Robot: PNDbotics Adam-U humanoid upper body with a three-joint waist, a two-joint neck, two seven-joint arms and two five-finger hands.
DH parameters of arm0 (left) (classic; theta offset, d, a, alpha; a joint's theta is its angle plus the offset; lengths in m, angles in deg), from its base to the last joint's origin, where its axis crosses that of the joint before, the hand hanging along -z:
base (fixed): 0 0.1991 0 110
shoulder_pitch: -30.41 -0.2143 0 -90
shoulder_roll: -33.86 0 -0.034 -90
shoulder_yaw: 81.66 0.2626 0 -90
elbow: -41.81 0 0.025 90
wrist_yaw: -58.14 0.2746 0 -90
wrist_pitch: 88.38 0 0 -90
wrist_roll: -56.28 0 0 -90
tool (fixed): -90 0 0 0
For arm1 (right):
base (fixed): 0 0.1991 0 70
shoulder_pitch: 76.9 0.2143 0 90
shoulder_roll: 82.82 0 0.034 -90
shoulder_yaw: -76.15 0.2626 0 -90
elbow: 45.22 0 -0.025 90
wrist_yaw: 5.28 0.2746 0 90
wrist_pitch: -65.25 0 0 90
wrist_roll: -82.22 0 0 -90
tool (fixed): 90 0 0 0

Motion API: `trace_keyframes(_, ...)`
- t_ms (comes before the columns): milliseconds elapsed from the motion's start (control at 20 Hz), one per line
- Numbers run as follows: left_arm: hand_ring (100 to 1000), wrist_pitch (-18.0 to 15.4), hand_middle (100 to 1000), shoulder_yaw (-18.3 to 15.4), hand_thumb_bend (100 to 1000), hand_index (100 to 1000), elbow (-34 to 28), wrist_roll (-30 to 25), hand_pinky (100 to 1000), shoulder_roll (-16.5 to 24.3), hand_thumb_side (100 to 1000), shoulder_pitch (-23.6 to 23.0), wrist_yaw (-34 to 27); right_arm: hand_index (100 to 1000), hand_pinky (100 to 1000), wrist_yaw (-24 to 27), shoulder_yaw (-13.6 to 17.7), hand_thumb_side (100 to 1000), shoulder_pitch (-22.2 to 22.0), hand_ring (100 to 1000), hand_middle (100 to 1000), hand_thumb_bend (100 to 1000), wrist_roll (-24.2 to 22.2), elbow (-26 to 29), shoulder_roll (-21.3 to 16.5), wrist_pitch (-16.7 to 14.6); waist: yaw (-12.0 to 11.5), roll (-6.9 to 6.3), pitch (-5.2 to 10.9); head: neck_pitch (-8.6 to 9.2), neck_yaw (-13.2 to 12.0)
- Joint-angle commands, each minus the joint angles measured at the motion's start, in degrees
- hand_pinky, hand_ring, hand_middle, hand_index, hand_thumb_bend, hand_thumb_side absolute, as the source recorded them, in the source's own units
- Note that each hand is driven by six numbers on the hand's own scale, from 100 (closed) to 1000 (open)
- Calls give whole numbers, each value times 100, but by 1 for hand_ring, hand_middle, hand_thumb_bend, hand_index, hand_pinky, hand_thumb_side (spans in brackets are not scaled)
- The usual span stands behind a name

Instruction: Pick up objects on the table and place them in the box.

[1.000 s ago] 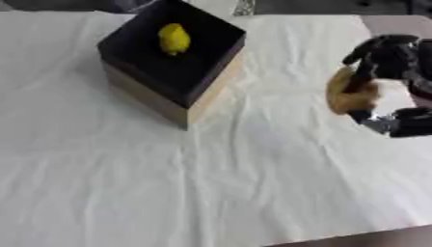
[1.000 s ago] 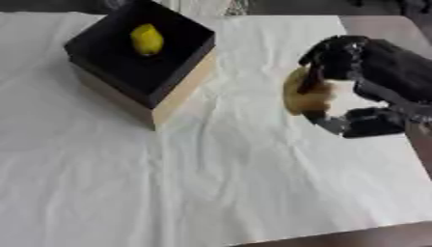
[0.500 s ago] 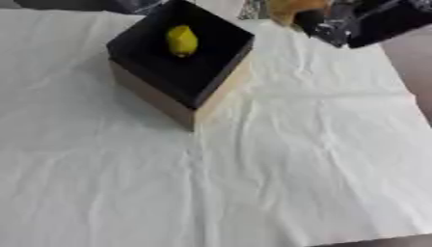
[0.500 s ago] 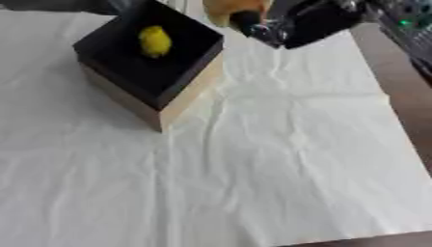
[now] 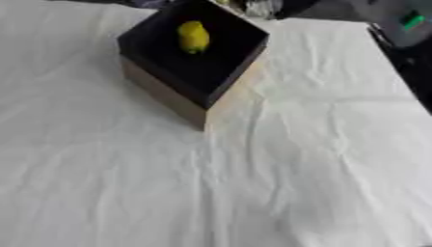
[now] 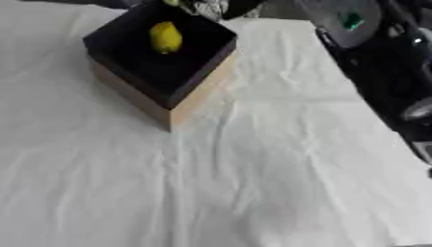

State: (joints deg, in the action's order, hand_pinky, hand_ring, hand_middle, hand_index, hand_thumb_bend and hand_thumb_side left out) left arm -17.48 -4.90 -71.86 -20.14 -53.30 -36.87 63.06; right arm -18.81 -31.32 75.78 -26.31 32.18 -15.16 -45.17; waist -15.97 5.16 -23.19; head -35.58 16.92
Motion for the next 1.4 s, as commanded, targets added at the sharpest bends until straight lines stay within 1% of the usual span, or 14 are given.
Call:
trace_keyframes(50, 769, -3, 717, 0, 138, 927, -92, -33, 807, 61, 620, 94, -51, 618, 826, -161, 22, 100, 147, 784, 397, 100, -142, -447, 130, -146, -26, -23, 110, 95, 41)
trace_keyframes(250, 769, 0, 717, 3, 139, 928, -92, -38, 807, 58, 619, 119, -67, 665, 834, -356, -63, 134, 154, 808, 457, 100, -375, -784, 254, -329, -49, -8, 109, 94, 62)
trace_keyframes(300, 769, -1, 717, 3, 138, 928, -92, -38, 807, 59, 618, 121, -68, 680, 834, -433, -75, 150, 150, 814, 471, 133, -448, -834, 265, -395, -50, -8, 109, 90, 64)
trace_keyframes(400, 769, 0, 717, 1, 138, 928, -92, -36, 808, 58, 619, 120, -69, 757, 841, -599, -52, 137, 151, 855, 560, 304, -541, -892, 273, -504, -49, -14, 111, 79, 61)
trace_keyframes(450, 769, 1, 717, 1, 137, 928, -92, -36, 808, 57, 618, 118, -69, 848, 855, -712, -32, 100, 157, 901, 673, 406, -571, -901, 270, -560, -46, -18, 112, 75, 61)
trace_keyframes(500, 769, 2, 717, 2, 137, 928, -92, -36, 808, 55, 619, 116, -70, 878, 868, -872, -1, 115, 167, 928, 725, 416, -580, -889, 262, -628, -40, -23, 115, 72, 62)
trace_keyframes(600, 769, 6, 717, 7, 136, 928, -92, -41, 808, 51, 619, 114, -74, 921, 901, -1176, 69, 264, 179, 987, 804, 495, -514, -863, 260, -743, -27, -33, 118, 71, 65)
trace_keyframes(700, 770, 9, 718, 14, 136, 928, -92, -49, 808, 48, 620, 111, -78, 936, 919, -1424, 133, 373, 193, 1000, 841, 435, -408, -863, 259, -779, -13, -43, 123, 67, 65)
trace_keyframes(850, 770, 12, 718, 24, 135, 929, -92, -65, 808, 42, 621, 105, -86, 944, 926, -1681, 214, 385, 204, 1000, 861, 394, -144, -858, 279, -741, -5, -58, 129, 73, 58)
trace_keyframes(1050, 770, 22, 718, 28, 134, 929, -92, -81, 809, 34, 621, 93, -92, 942, 925, -1693, 269, 407, 220, 1000, 857, 363, 56, -799, 271, -664, 9, -76, 147, 68, 57)
trace_keyframes(1200, 770, 29, 718, 27, 134, 929, -92, -85, 809, 33, 621, 82, -93, 922, 910, -1428, 380, 309, 190, 1000, 821, 369, 190, -592, 214, -529, 34, -89, 164, 61, 33)
trace_keyframes(1250, 770, 30, 718, 24, 134, 928, -92, -83, 808, 34, 620, 79, -92, 908, 899, -1259, 433, 247, 167, 992, 791, 358, 252, -473, 170, -437, 45, -93, 171, 60, 23)
trace_keyframes(1300, 770, 32, 718, 18, 135, 928, -92, -76, 808, 36, 619, 75, -89, 904, 896, -1018, 515, 220, 127, 984, 779, 345, 363, -291, 92, -290, 67, -99, 179, 63, 4)
trace_keyframes(1400, 770, 36, 718, 2, 137, 928, -92, -54, 808, 46, 617, 63, -76, 890, 893, -367, 671, 183, -37, 971, 757, 264, 599, 281, -152, 39, 114, -114, 192, 74, -58)
